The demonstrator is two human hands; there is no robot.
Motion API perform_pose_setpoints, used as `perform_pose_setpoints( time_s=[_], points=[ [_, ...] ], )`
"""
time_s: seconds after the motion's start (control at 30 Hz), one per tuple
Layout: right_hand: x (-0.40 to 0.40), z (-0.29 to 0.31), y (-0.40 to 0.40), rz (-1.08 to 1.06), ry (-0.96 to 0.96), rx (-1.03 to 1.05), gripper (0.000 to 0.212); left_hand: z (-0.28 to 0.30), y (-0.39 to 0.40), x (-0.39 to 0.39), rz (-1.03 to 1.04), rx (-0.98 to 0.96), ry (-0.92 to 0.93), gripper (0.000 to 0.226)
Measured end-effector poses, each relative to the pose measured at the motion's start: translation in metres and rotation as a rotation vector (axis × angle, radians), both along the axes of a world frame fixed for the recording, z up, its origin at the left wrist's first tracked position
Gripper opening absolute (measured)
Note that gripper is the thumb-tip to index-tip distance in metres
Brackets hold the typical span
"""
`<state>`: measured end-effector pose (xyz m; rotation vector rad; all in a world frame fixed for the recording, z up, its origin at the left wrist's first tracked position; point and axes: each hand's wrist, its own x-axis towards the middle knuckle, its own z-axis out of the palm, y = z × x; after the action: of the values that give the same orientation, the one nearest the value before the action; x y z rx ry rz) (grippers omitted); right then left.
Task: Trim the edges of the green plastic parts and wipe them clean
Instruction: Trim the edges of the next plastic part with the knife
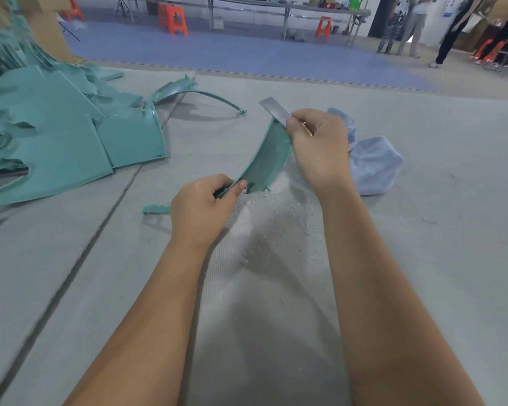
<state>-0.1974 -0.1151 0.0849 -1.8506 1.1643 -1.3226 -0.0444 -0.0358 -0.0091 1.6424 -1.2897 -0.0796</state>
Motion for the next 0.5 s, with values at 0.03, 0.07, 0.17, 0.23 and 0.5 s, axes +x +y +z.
perform_pose_setpoints(
  time_s=[0.03,0.07,0.17,0.23,0.5],
  points=[
    [-0.001,-0.002,0.000,0.007,-0.006,0.002,0.021,0.000,0.000,0.000,-0.002,0.000,-0.002,0.034],
    [-0.001,-0.004,0.000,0.014,-0.019,0.004,0.021,0.000,0.000,0.000,-0.005,-0.001,-0.004,0.033],
    [-0.004,-0.008,0.002,0.023,-0.058,0.011,0.023,0.000,0.000,-0.001,-0.011,0.000,-0.015,0.033],
    [-0.004,-0.010,0.003,0.020,-0.081,0.023,0.022,-0.001,0.000,0.000,-0.016,-0.001,-0.013,0.033],
    [-0.017,-0.005,0.003,0.052,-0.057,0.080,0.033,-0.001,0.001,0.000,-0.045,-0.006,0.013,0.030]
  ],
)
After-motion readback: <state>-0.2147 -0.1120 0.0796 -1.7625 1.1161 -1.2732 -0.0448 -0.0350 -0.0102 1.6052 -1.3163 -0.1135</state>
